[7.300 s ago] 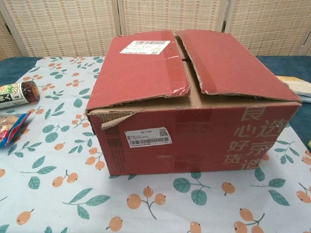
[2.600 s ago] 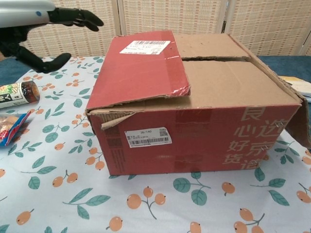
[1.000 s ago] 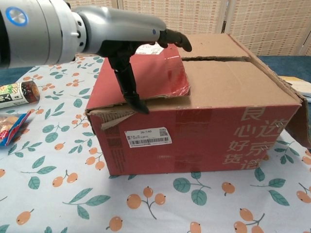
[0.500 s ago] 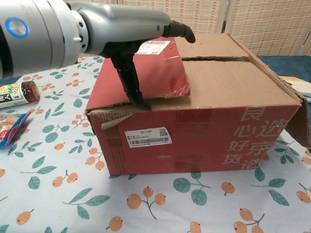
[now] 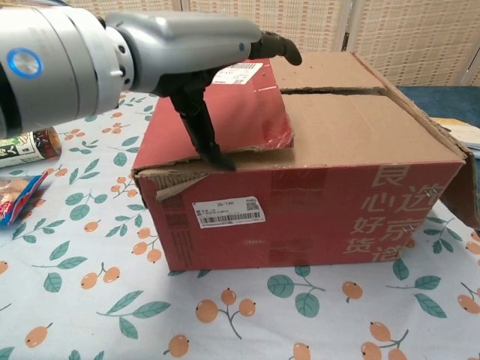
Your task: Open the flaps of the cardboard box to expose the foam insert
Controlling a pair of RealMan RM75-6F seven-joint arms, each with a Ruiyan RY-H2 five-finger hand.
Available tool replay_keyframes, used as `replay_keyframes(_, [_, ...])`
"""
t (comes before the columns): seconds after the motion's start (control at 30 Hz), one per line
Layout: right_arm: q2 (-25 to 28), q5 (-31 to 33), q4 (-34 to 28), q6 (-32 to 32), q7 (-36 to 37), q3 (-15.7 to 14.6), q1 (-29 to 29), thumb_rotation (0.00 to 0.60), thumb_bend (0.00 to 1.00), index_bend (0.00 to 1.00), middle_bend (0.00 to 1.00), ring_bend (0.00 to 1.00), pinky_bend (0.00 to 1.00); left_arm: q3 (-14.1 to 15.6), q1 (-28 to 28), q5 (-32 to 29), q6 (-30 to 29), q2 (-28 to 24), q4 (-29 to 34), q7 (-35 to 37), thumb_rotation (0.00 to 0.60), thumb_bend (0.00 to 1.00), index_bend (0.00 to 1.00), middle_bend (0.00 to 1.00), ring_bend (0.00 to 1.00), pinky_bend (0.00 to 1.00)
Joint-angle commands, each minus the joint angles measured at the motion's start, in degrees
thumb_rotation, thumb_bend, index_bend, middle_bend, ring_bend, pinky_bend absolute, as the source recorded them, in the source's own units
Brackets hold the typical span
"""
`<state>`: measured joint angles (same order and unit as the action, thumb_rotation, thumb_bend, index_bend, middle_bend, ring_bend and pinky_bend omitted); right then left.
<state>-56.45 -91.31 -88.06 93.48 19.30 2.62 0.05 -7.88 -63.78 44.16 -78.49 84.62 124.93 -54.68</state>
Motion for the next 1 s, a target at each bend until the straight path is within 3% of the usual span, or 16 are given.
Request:
replay_keyframes(0.03, [0.1, 0.0, -0.1, 0.0, -0.1, 0.0, -0.1, 0.6, 0.38, 0.0, 0.0, 0.0, 0.0, 0.4, 0.3, 0.2, 0.5, 0.7, -0.7, 0.1, 0.6, 0.26, 0.0, 0.0, 0.0, 0.0])
replay_keyframes(0.17, [0.0, -0.2, -0.1, 0.7, 0.2, 0.0, -0.4, 0.6, 0.38, 0.0, 0.0, 0.0, 0.0, 0.9, 0.9, 1.3, 0.7, 1.5, -1.9, 0.4, 0.6, 0.28, 0.0, 0.0, 0.0, 0.0])
replay_keyframes(0.43, [0.0, -0.5, 0.3, 1.2, 0.9, 0.0, -0.6, 0.6, 0.38, 0.0, 0.0, 0.0, 0.0, 1.8, 2.7, 8.6, 0.8, 2.5, -4.3, 2.7, 0.6, 0.43, 0.0, 0.0, 0.0, 0.0])
replay_keyframes(0.73, [-0.8, -0.7, 0.6, 1.5, -0.1, 0.3, -0.5, 0.6, 0.38, 0.0, 0.0, 0.0, 0.0, 3.9, 6.2, 20.5, -2.8, 3.3, -5.2, 2.4, 0.6, 0.45, 0.0, 0.0, 0.0, 0.0])
replay_keyframes(1.0, [-0.7, -0.4, 0.1, 0.1, -0.3, 0.2, 0.0, 0.6, 0.38, 0.0, 0.0, 0.0, 0.0, 3.5, 8.9, 25.2, -3.4, 1.5, -4.7, 2.6, 0.6, 0.45, 0.0, 0.0, 0.0, 0.0])
